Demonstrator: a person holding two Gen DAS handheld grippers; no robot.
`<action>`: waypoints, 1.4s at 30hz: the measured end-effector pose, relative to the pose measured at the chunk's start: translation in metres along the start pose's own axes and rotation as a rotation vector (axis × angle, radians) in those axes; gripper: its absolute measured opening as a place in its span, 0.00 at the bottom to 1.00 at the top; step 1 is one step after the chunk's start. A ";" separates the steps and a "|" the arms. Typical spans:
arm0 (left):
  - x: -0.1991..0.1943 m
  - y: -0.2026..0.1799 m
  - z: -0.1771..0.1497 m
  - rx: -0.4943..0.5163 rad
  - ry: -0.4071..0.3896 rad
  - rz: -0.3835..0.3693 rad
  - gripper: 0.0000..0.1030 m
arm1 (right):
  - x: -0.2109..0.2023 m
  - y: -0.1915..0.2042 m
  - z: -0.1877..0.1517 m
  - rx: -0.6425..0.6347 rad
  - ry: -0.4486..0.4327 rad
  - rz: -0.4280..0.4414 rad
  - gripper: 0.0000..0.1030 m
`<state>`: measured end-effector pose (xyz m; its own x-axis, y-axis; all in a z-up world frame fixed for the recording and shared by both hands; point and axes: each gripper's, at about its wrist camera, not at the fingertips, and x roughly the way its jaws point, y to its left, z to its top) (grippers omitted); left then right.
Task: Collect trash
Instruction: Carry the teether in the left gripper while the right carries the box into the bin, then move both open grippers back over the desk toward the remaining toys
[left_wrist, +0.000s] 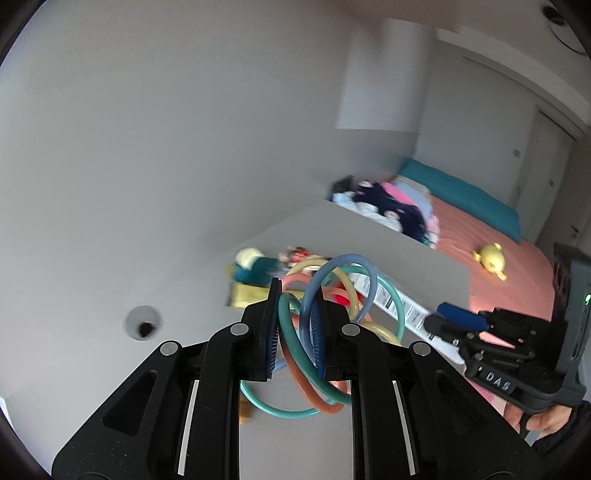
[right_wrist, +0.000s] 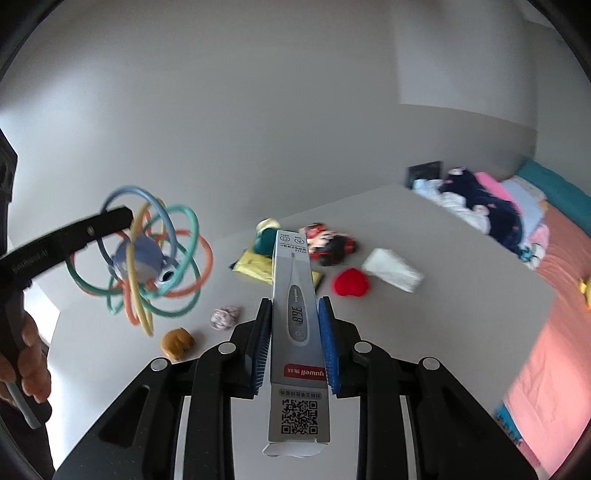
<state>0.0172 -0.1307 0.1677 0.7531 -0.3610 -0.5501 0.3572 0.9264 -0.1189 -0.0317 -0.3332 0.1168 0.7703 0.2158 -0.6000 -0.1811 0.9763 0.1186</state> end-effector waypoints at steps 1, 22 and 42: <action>0.001 -0.014 -0.002 0.014 0.003 -0.018 0.14 | -0.010 -0.007 -0.003 0.010 -0.009 -0.016 0.26; 0.033 -0.274 -0.095 0.317 0.176 -0.387 0.15 | -0.171 -0.175 -0.153 0.338 -0.031 -0.382 0.27; 0.067 -0.389 -0.230 0.604 0.399 -0.404 0.94 | -0.194 -0.254 -0.274 0.655 0.103 -0.632 0.80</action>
<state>-0.1983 -0.4909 -0.0136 0.2907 -0.4833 -0.8258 0.8793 0.4753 0.0314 -0.3024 -0.6278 -0.0136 0.5441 -0.3341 -0.7696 0.6627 0.7337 0.1500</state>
